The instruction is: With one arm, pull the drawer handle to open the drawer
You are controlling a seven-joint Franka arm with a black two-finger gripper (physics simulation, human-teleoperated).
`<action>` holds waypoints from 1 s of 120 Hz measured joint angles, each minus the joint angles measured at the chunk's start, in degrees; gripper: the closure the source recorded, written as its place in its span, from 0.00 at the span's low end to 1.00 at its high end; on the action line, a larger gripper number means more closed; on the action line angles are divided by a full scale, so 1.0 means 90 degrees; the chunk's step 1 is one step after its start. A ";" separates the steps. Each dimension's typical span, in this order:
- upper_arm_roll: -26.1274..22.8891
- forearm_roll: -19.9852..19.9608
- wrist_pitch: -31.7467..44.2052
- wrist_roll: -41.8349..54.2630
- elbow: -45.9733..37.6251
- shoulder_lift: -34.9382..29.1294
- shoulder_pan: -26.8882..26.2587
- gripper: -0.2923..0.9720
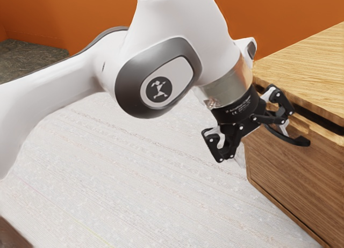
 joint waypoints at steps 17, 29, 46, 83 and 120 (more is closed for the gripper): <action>0.0002 0.0113 -0.0001 -0.0025 -0.0488 -0.0482 -0.0075 0.23; 0.0001 0.0239 0.0010 -0.0040 -0.0844 -0.0816 -0.0053 0.23; -0.0057 0.0400 0.0023 -0.0063 -0.1342 -0.1303 0.0004 0.23; -0.0203 0.0605 -0.0018 -0.0163 -0.2310 -0.2370 0.0005 0.23; -0.0467 0.0994 -0.0144 -0.0488 -0.3147 -0.3300 0.0012 0.23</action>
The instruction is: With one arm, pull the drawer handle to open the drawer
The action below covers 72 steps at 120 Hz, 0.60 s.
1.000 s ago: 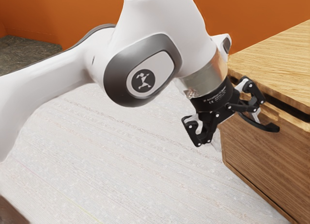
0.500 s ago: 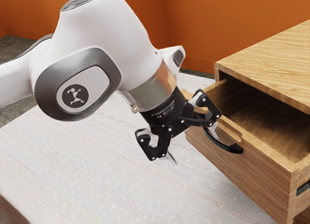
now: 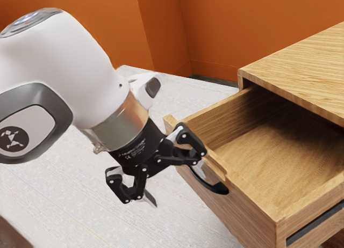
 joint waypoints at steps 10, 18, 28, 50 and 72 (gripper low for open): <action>-0.0009 0.0066 -0.0056 -0.0083 -0.0137 -0.0236 0.0002 0.23; -0.0113 0.0097 -0.0128 -0.0147 -0.0188 -0.0472 0.0005 0.23; -0.0537 0.0176 -0.0287 -0.0242 -0.0140 -0.1039 0.0060 0.23; -0.0691 0.0278 -0.0819 -0.0344 0.0774 -0.1214 0.0075 0.23; -0.0901 0.0235 -0.1401 0.0323 0.1573 -0.1030 -0.0202 0.23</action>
